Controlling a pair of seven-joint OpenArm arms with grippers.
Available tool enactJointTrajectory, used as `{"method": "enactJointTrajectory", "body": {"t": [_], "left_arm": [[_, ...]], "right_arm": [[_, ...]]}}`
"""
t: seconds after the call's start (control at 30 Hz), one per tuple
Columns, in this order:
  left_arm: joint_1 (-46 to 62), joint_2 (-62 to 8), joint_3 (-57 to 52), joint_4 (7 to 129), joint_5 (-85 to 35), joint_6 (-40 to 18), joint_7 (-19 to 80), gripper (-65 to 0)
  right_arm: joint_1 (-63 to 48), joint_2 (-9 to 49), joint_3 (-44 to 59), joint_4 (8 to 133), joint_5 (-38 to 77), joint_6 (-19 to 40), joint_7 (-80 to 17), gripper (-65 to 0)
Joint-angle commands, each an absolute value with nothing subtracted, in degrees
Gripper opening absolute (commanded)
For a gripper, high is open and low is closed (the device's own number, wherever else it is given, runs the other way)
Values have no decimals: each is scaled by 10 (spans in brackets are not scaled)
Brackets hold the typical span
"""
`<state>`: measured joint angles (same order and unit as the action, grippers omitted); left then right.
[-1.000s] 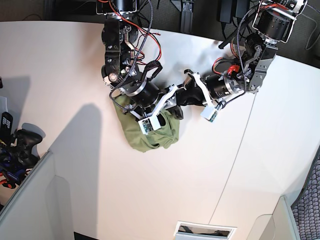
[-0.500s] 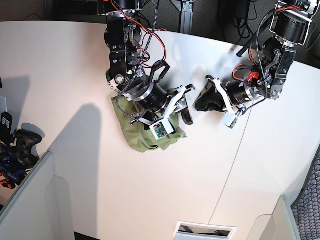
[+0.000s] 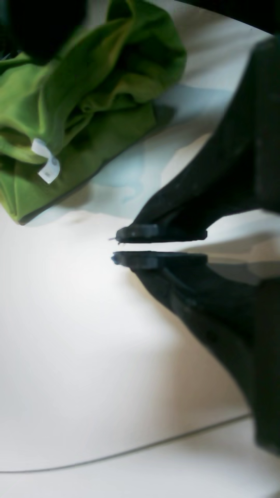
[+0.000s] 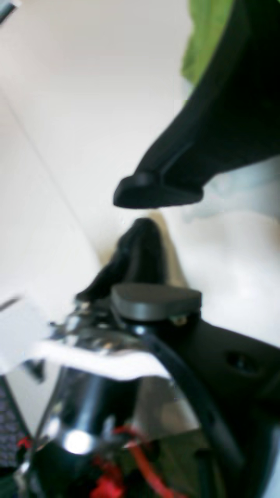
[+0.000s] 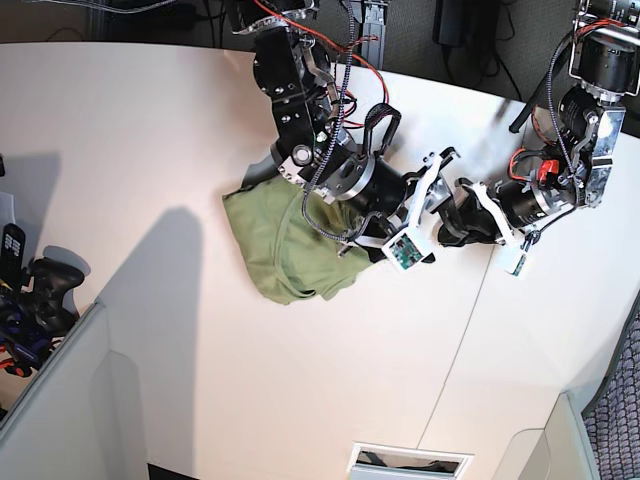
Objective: Layout the t-shirt on the table in an organized manner, then fold the t-shirt properly
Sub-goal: 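Fold the held shirt end over onto the bundle with the right gripper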
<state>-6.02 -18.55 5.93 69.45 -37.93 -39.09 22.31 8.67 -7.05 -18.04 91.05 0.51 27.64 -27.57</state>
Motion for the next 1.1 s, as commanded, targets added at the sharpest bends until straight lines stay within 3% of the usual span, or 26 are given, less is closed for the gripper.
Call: {"method": "enactJointTrajectory", "body": {"t": [0.0, 0.1, 0.13, 0.2, 0.23, 0.43, 0.57, 0.8, 1.07], "left_arm": [[-71, -190, 57, 712, -395, -400, 213, -611], [-71, -190, 57, 745, -397, -400, 222, -611], [-71, -189, 57, 764, -397, -400, 229, -611], [-68, -189, 64, 811, -396, -400, 236, -612], [-68, -189, 72, 836, -396, -400, 244, -612], [-68, -187, 195, 960, -350, -400, 267, -631], [-68, -155, 292, 968, -286, -400, 263, -633], [-68, -80, 341, 955, -199, -400, 223, -633], [-90, -46, 340, 844, -137, -381, 140, -633]], "right_arm": [[109, -78, -179, 928, 13, 276, -257, -338], [138, -78, -159, 933, -14, 276, -257, -367], [148, -78, -146, 933, -25, 274, -257, -426], [168, -77, -112, 932, -41, 273, -257, -613], [178, -75, -92, 931, -43, 273, -257, -650], [236, -39, 21, 885, -40, 272, -254, -650], [273, 7, 57, 785, -5, 272, -225, -650], [345, 40, 37, 602, 22, 273, -173, -650], [393, 40, -60, 508, -23, 273, -169, -650]]}}
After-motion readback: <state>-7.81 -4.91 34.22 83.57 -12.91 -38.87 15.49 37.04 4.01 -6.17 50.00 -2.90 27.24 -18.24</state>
